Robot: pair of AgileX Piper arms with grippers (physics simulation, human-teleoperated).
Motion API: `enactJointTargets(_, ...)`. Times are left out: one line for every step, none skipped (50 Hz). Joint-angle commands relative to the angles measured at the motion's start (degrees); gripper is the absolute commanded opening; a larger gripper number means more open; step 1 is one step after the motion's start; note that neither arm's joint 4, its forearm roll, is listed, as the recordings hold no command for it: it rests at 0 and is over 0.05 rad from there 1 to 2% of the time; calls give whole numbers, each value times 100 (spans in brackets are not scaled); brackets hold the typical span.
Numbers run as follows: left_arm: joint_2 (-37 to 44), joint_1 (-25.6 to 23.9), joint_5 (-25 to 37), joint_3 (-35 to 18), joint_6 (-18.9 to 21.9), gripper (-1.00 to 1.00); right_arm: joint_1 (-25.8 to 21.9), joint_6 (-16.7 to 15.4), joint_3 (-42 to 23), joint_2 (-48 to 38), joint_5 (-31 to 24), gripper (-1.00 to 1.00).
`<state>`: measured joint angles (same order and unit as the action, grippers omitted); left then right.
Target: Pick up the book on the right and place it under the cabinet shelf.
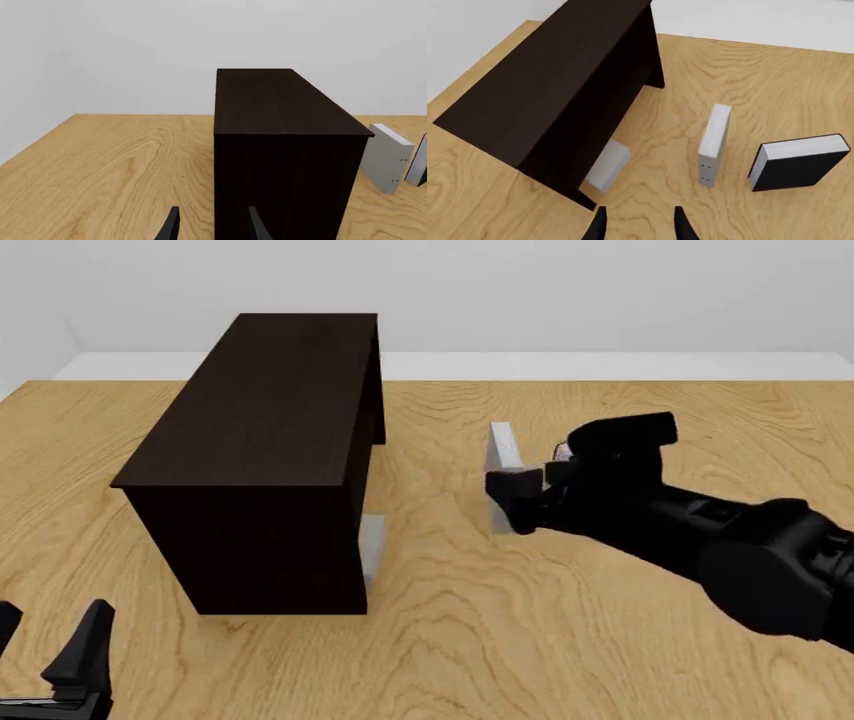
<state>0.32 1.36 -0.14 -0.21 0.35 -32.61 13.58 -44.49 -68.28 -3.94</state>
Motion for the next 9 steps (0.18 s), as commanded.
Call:
enactJointTargets(3, -103, 5, 6, -4, 100, 62, 348, 306, 474, 389, 100)
enactJointTargets(7, -103, 10, 2, -6, 100, 70, 367, 346, 573, 389, 100)
enactJointTargets(14, -103, 12, -2, -7, 100, 97, 358, 362, 625, 383, 100)
enactJointTargets(24, -103, -8, 9, -8, 100, 103, 371, 400, 726, 367, 100)
enactJointTargets(15, -103, -2, 5, -6, 100, 116, 378, 430, 832, 353, 100)
enactJointTargets(15, -103, -2, 5, -6, 100, 116, 378, 430, 833, 353, 100)
enactJointTargets(13, -103, 0, 0, -3, 100, 168, 343, 427, 850, 348, 100)
enactJointTargets(13, -103, 2, -1, -4, 100, 174, 339, 433, 872, 341, 100)
enactJointTargets(14, -103, -1, 4, -5, 100, 153, 351, 445, 894, 342, 100)
